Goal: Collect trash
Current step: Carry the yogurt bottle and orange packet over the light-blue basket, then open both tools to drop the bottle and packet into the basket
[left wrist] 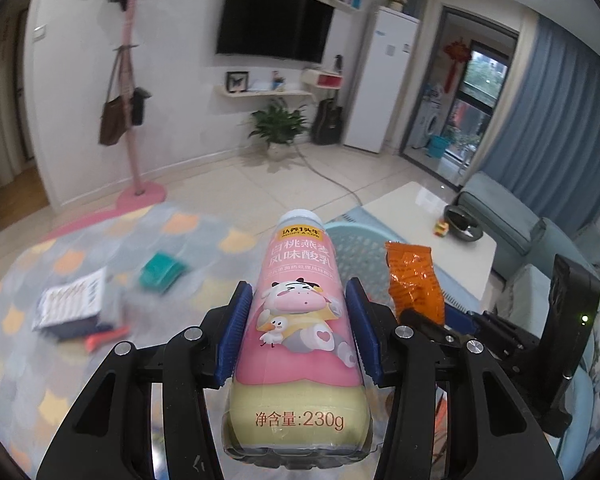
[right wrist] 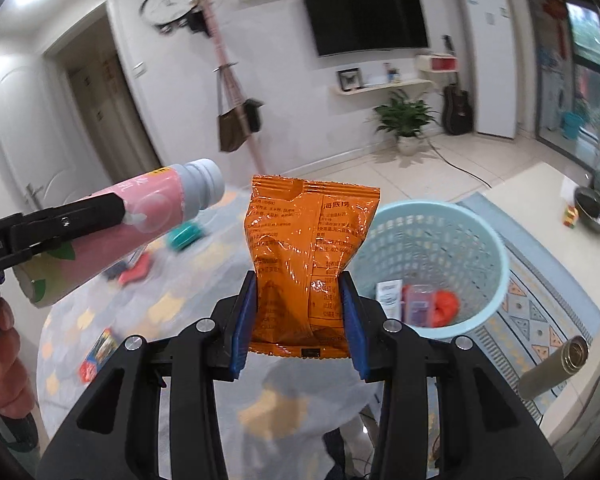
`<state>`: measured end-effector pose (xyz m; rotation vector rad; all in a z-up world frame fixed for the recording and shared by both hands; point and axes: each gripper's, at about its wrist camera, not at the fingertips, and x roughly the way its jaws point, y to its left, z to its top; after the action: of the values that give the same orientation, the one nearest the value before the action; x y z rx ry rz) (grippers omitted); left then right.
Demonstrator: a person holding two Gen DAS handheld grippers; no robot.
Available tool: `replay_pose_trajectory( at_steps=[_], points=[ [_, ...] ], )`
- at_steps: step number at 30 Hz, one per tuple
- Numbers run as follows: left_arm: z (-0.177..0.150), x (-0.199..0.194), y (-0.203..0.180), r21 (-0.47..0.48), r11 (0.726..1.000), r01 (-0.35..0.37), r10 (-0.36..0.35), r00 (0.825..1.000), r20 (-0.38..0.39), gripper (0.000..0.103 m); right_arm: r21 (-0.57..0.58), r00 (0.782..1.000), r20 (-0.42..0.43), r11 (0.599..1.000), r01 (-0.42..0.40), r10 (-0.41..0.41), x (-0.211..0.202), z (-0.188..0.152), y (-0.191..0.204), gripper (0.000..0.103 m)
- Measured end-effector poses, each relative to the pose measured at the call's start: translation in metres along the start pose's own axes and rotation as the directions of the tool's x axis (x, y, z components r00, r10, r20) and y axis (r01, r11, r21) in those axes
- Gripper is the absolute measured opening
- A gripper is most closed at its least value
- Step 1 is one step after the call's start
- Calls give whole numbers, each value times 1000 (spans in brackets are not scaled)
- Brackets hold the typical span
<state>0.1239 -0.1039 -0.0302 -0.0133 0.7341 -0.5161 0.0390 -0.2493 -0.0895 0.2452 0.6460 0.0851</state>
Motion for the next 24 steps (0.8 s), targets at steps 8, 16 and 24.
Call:
replay_pose_trajectory(
  at_steps=[8, 16, 24],
  points=[
    [39, 45, -54, 50, 996, 76, -77, 997, 20, 47, 119, 996, 30, 989, 83, -87, 2, 38, -66, 37],
    [45, 140, -74, 20, 995, 100, -98, 992, -81, 47, 271, 988, -82, 951, 151, -133, 59, 39, -124, 38],
    [30, 198, -55, -37, 993, 110, -114, 980, -165, 52, 314, 968, -182, 923, 222, -171, 104, 23, -153, 54]
  ],
)
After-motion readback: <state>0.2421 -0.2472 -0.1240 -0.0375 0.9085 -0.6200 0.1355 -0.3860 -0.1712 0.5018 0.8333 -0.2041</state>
